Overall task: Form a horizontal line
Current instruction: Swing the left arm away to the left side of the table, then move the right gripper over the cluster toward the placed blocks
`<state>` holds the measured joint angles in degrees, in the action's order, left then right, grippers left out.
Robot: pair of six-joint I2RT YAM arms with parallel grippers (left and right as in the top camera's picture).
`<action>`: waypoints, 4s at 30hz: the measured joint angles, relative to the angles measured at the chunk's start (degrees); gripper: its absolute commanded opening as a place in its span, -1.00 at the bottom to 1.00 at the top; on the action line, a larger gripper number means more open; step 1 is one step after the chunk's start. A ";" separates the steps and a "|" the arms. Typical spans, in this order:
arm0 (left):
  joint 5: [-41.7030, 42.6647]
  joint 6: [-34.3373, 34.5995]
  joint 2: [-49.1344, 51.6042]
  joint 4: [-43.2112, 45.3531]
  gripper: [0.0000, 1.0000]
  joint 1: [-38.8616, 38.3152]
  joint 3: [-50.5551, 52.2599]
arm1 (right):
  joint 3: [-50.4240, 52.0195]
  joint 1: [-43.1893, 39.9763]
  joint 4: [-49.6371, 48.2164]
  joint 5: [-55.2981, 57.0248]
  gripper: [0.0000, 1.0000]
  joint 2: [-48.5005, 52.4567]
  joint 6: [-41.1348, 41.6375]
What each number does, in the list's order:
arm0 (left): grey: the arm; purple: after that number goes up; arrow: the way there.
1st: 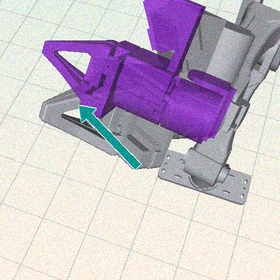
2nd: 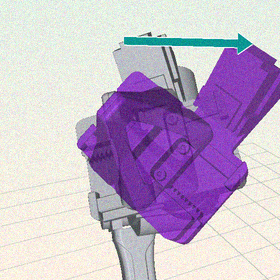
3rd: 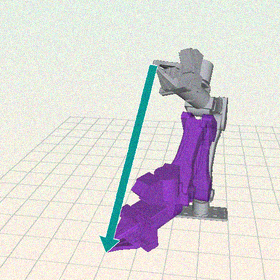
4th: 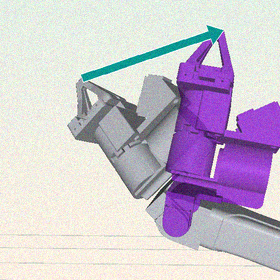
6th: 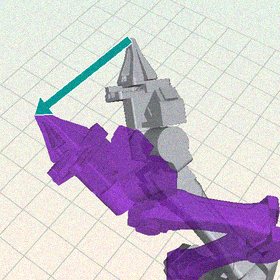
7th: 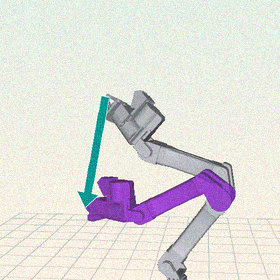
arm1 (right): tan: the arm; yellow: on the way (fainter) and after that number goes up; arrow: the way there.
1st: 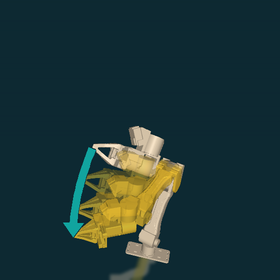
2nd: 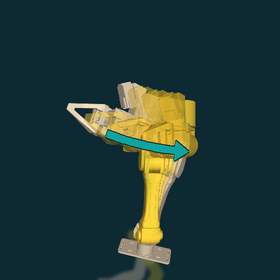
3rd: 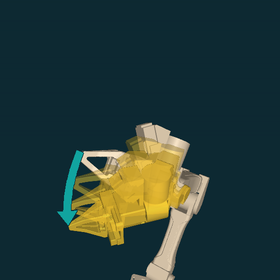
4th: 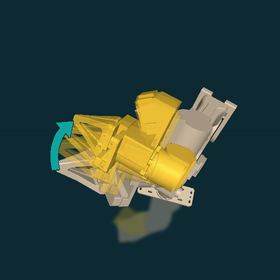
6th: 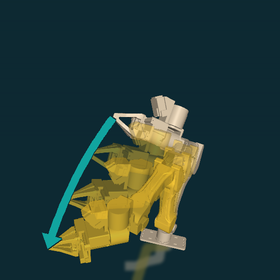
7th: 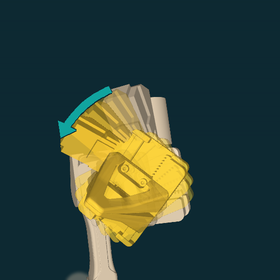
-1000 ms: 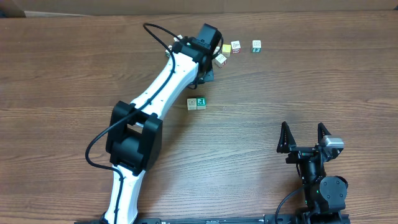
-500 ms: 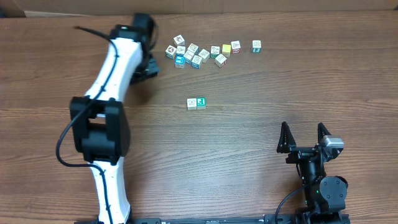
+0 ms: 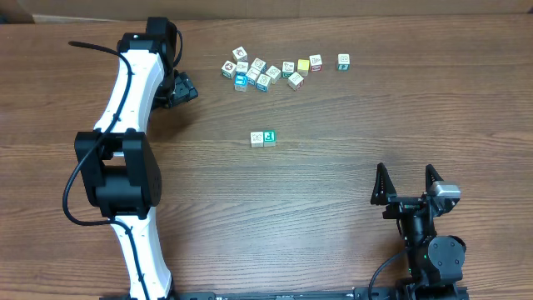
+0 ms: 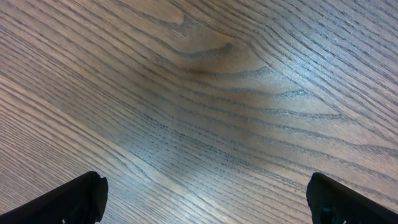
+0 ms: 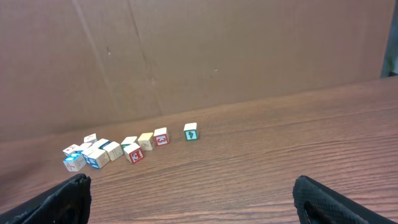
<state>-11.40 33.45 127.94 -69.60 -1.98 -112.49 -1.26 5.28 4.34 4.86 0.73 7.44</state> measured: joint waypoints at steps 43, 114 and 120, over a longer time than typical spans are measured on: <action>0.02 0.00 0.00 0.09 0.99 0.00 -0.04 | -70.73 0.00 51.69 -14.69 1.00 62.40 4.68; 0.00 0.00 0.00 0.11 1.00 0.00 -0.07 | -111.60 30.34 53.33 5.38 -0.92 131.03 22.47; 0.00 0.00 0.00 0.11 0.99 0.00 -0.07 | -111.60 27.06 53.83 -1.70 -0.92 131.03 22.47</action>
<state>-11.40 33.45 127.94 -69.49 -1.98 -112.55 -112.86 32.34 58.17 3.16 131.76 29.91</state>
